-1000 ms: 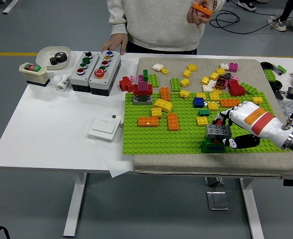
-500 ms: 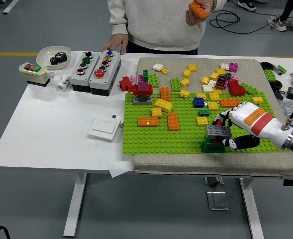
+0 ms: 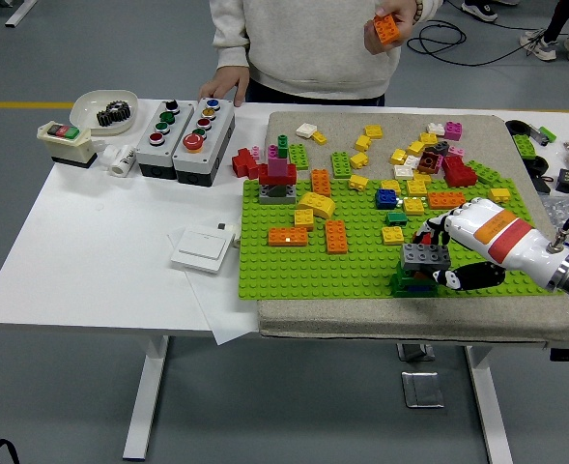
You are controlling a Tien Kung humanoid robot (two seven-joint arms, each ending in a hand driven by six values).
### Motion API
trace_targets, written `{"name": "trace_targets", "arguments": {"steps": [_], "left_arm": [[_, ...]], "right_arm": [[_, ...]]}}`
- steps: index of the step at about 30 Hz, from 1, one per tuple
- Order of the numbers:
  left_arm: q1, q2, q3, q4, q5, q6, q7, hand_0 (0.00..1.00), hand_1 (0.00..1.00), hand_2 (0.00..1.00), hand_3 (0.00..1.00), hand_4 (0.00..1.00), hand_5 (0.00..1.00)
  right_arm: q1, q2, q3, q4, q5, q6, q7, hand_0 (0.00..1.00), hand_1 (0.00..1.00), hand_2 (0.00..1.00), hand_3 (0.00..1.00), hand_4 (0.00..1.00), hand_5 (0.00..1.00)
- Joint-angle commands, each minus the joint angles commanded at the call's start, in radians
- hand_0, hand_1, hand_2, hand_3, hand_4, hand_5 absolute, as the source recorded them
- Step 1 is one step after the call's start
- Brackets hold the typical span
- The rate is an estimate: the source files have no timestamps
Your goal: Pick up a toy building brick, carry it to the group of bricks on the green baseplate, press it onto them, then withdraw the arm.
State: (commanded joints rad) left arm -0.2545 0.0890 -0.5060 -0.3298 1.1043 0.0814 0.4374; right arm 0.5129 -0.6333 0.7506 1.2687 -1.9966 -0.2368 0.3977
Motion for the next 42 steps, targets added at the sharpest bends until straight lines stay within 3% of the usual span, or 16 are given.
{"name": "trace_targets", "arguments": {"steps": [35,42], "left_arm": [[0.000,0.001,-0.001,-0.001,0.003,-0.002,0.000,0.646,0.709,0.729,0.580,0.652,0.646],[-0.001,0.002,0.000,-0.001,0.004,-0.002,-0.001,0.646,0.710,0.729,0.580,0.652,0.647]], "right_arm": [[-0.001,-0.005,0.011,0.014,-0.008,0.014,-0.008,0.361,0.447,0.502,0.517,0.717,0.251],[-0.001,-0.006,0.012,0.018,-0.009,0.018,-0.008,0.366,0.453,0.512,0.541,0.777,0.291]]}}
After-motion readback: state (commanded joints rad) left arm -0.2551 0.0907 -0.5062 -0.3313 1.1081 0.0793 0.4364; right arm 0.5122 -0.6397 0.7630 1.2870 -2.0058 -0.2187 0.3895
